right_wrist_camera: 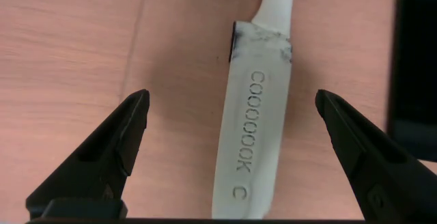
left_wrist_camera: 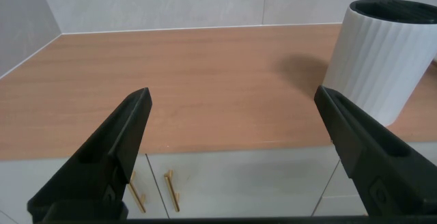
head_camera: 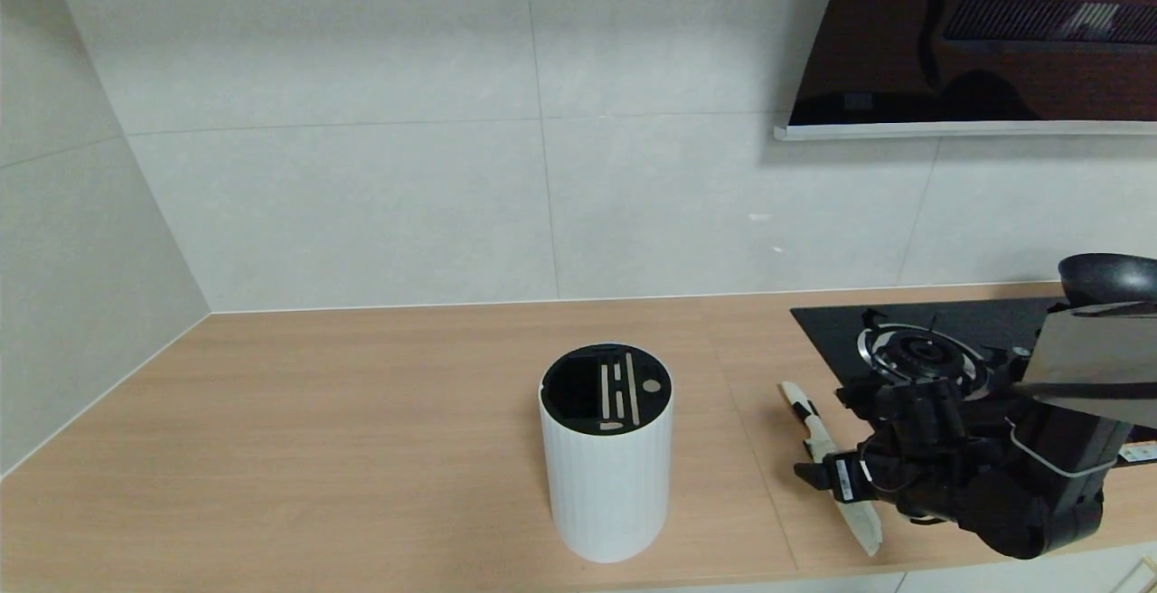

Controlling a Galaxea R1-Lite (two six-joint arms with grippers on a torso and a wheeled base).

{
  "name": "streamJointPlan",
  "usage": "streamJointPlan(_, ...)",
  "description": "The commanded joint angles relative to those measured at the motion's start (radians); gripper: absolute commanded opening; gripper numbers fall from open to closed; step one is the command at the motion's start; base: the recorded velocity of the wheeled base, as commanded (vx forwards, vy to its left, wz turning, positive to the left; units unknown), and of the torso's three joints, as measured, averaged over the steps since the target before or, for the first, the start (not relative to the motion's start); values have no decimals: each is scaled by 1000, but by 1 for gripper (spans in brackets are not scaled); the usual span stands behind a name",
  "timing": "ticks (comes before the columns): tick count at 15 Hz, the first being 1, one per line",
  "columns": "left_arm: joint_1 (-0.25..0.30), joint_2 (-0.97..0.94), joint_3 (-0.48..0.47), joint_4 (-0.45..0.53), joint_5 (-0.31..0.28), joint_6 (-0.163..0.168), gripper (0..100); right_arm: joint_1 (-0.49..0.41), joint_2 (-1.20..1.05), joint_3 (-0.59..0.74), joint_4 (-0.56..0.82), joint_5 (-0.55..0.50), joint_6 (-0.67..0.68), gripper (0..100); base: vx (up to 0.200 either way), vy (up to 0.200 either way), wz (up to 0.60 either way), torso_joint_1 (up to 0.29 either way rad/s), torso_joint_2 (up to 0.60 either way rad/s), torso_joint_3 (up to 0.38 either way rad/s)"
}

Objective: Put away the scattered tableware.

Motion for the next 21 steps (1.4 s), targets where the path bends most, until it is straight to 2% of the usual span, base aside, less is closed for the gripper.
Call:
streamJointPlan(1,0,0,0,0,0,0,100,0,43,-25,-21,-2,24,100,0,0,0,0,0,0)
streamJointPlan(4,0,0,0,0,0,-1,100,0,84,-44,-94,-42,22,100,0,0,0,0,0,0)
streamJointPlan(21,0,0,0,0,0,-1,100,-20,163,-99,-125,-68,25,100,0,0,0,0,0,0)
